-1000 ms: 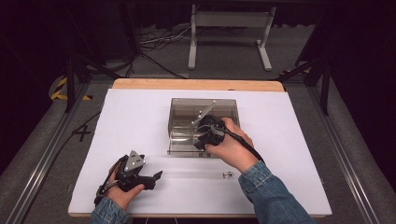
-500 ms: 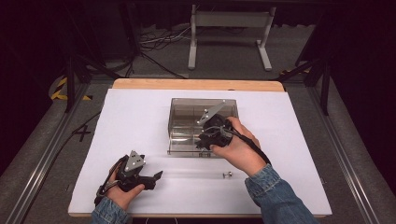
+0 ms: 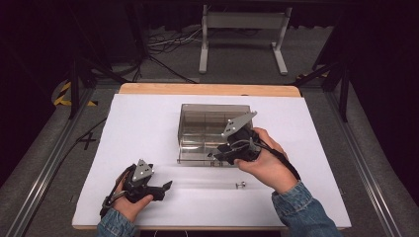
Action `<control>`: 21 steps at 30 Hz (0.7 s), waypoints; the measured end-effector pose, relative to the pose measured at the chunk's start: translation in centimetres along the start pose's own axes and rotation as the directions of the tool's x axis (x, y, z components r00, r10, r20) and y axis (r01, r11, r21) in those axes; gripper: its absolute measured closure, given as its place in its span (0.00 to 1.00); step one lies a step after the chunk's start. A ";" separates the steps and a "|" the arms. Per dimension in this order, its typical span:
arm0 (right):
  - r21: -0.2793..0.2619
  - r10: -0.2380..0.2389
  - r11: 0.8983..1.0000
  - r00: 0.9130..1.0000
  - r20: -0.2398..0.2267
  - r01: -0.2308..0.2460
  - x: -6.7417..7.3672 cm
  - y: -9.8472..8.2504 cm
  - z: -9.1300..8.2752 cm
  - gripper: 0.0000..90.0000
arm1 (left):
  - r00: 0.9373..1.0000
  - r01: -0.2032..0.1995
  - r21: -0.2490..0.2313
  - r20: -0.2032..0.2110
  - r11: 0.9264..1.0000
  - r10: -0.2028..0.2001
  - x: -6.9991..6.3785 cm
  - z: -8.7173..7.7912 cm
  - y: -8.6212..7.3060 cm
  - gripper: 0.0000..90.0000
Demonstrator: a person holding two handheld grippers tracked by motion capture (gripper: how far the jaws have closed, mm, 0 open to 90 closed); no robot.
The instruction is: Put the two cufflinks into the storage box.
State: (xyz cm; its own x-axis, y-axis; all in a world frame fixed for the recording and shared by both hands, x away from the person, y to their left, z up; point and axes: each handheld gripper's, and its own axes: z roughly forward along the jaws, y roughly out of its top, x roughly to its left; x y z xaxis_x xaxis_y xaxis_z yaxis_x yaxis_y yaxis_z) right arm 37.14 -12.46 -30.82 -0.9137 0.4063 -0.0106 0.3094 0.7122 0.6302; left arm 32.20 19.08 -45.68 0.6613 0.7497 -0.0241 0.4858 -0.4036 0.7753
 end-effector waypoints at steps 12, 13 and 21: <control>-0.030 -0.026 0.999 1.000 -0.010 0.026 0.5 -1.4 -1.4 0.75 | 1.000 0.000 -0.002 -0.003 1.000 0.000 0.0 -0.1 0.0 0.12; -0.031 -0.027 0.999 1.000 -0.011 0.026 0.5 -1.5 -1.5 0.74 | 1.000 -0.002 -0.001 -0.002 1.000 0.002 0.0 -0.1 0.0 0.12; -0.054 -0.035 0.998 0.999 -0.016 0.035 0.8 -2.7 -2.2 0.71 | 1.000 -0.002 -0.002 -0.004 1.000 0.002 0.0 -0.1 0.0 0.12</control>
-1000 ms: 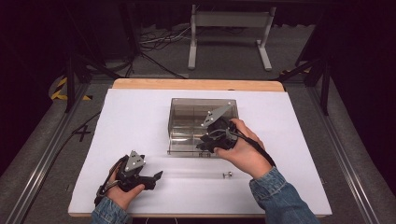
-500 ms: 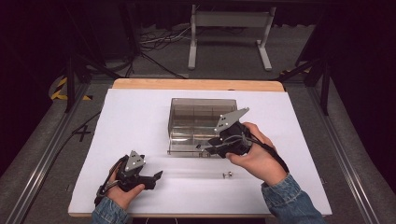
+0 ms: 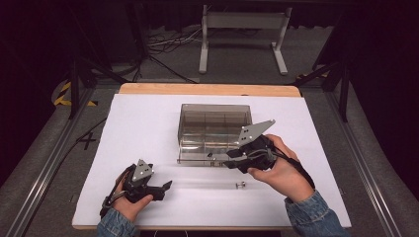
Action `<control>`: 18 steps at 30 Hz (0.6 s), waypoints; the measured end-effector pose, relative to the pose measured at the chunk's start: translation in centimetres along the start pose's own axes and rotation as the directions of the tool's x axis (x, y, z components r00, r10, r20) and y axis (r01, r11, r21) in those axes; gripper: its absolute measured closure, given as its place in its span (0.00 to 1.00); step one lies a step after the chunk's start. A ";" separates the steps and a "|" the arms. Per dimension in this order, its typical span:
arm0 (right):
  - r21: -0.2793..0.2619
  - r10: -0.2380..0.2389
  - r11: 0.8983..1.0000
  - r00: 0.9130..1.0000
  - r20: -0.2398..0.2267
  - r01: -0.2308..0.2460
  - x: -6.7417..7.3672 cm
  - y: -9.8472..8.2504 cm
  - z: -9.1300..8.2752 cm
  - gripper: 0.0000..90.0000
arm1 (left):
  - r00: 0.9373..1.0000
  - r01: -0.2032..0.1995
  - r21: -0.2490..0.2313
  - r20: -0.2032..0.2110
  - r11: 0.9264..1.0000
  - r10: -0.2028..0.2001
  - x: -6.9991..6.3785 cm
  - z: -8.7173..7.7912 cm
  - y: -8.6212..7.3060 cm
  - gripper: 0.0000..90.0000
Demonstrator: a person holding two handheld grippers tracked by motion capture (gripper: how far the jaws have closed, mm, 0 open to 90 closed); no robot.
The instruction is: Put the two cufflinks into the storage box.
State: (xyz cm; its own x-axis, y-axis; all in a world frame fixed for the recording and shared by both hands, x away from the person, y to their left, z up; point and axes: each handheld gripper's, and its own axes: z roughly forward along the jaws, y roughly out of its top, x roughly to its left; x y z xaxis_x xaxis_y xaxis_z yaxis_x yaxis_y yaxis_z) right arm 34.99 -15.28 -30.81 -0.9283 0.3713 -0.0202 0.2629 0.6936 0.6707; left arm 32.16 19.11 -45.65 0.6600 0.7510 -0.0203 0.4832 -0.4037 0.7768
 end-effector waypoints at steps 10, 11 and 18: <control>-0.012 0.000 1.000 1.000 0.002 0.000 0.0 -1.3 -0.7 0.71 | 1.000 0.008 0.001 0.000 1.000 -0.008 -0.1 0.0 0.0 0.12; -0.013 -0.005 1.000 1.000 0.002 0.005 0.0 -1.5 -0.7 0.71 | 1.000 0.005 0.002 -0.001 1.000 -0.005 0.0 0.0 0.0 0.12; -0.034 -0.026 0.999 1.000 -0.010 0.026 0.4 -2.2 -0.9 0.71 | 1.000 0.004 0.001 -0.001 1.000 -0.004 -0.1 -0.1 0.0 0.12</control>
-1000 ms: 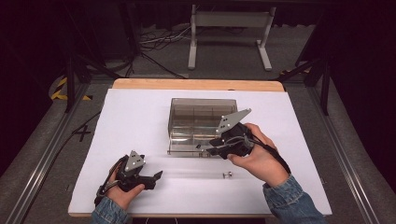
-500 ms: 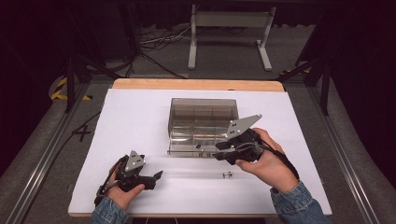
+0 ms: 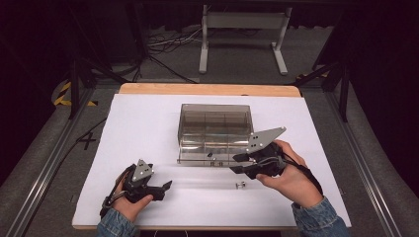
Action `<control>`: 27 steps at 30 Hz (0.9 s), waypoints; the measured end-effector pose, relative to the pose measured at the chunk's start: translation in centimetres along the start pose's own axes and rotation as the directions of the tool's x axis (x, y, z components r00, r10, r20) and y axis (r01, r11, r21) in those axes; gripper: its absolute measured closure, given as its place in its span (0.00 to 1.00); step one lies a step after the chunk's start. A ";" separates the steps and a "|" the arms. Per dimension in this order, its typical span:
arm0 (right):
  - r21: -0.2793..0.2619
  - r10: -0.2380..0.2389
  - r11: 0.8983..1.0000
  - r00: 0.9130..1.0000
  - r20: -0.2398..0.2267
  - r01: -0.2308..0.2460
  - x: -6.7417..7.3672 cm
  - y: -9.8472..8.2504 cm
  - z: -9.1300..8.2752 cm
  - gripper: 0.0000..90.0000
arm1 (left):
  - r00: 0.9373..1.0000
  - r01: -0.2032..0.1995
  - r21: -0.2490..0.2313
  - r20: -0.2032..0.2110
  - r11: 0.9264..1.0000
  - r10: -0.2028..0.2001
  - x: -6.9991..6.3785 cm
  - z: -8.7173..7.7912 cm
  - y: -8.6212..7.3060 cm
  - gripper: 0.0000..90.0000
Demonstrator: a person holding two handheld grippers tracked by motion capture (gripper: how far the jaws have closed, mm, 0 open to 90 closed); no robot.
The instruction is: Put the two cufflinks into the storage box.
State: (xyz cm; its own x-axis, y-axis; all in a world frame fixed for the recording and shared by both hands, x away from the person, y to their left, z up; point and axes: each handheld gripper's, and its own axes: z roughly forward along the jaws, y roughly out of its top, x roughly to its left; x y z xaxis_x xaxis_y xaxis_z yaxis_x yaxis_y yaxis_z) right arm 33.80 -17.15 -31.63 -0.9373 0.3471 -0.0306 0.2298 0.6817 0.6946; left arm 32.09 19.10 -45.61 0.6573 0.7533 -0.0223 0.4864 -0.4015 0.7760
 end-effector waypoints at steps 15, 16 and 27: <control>-0.007 0.023 1.000 1.000 0.005 -0.023 0.4 -2.3 0.9 0.70 | 1.000 0.003 -0.001 0.001 1.000 -0.003 -0.1 0.0 0.0 0.12; -0.006 0.026 1.000 1.000 0.008 -0.026 0.4 -2.5 1.0 0.70 | 1.000 0.001 0.000 0.001 1.000 -0.001 0.0 0.0 0.0 0.12; 0.020 0.046 0.999 0.999 0.005 -0.046 0.4 -3.6 1.9 0.69 | 1.000 0.002 -0.002 0.002 1.000 -0.002 -0.1 0.0 0.0 0.12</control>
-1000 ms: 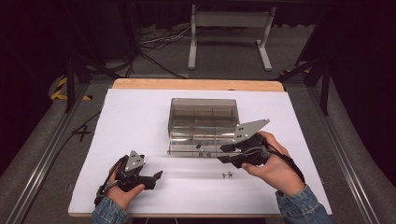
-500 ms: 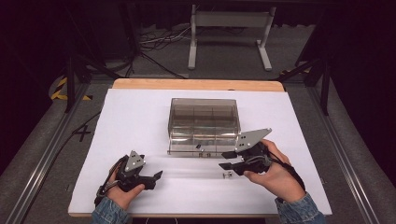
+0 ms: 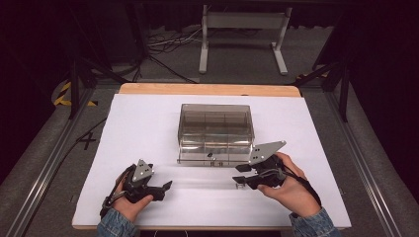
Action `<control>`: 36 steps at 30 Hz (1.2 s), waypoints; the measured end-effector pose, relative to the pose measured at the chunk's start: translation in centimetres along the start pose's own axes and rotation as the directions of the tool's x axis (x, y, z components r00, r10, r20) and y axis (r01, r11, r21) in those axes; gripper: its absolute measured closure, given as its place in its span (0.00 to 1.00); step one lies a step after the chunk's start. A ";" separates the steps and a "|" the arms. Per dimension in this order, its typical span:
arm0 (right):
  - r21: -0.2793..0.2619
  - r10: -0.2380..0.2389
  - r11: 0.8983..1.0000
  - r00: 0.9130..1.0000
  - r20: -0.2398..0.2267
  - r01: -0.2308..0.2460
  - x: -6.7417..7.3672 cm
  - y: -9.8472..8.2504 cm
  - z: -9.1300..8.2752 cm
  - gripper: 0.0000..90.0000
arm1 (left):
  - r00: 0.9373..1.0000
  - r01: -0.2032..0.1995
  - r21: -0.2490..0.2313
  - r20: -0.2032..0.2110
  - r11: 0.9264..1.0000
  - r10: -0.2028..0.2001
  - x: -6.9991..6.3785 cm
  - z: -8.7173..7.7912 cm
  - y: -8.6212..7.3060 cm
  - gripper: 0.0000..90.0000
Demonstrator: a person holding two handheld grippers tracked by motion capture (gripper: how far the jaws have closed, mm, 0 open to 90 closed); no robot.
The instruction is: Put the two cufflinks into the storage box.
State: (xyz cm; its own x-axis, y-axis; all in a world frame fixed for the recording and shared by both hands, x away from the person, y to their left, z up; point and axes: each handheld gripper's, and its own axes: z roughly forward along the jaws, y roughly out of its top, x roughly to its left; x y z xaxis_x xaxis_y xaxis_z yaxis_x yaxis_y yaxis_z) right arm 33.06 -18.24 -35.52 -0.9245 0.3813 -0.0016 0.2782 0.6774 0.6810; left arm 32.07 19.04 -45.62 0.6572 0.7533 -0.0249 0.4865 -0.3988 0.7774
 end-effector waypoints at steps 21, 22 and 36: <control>0.091 0.024 0.995 1.000 0.018 -0.025 -0.3 -2.1 1.9 0.69 | 1.000 0.000 0.002 0.000 1.000 0.000 0.0 0.0 0.0 0.12; 0.100 0.028 0.995 0.999 0.021 -0.030 -0.3 -2.1 2.0 0.69 | 1.000 -0.001 0.002 0.000 1.000 0.001 0.0 0.0 0.0 0.12; 0.155 0.031 0.987 0.998 0.047 -0.038 -0.6 -2.9 3.0 0.67 | 1.000 -0.001 0.002 0.001 1.000 0.001 0.0 0.0 0.0 0.12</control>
State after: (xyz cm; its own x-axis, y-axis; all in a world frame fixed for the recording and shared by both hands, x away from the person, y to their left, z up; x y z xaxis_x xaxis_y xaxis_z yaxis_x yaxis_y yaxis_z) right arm 33.64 -18.56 -39.62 -0.9023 0.4309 -0.0149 0.3497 0.7517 0.5592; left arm 32.04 19.04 -45.60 0.6582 0.7524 -0.0253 0.4876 -0.4005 0.7758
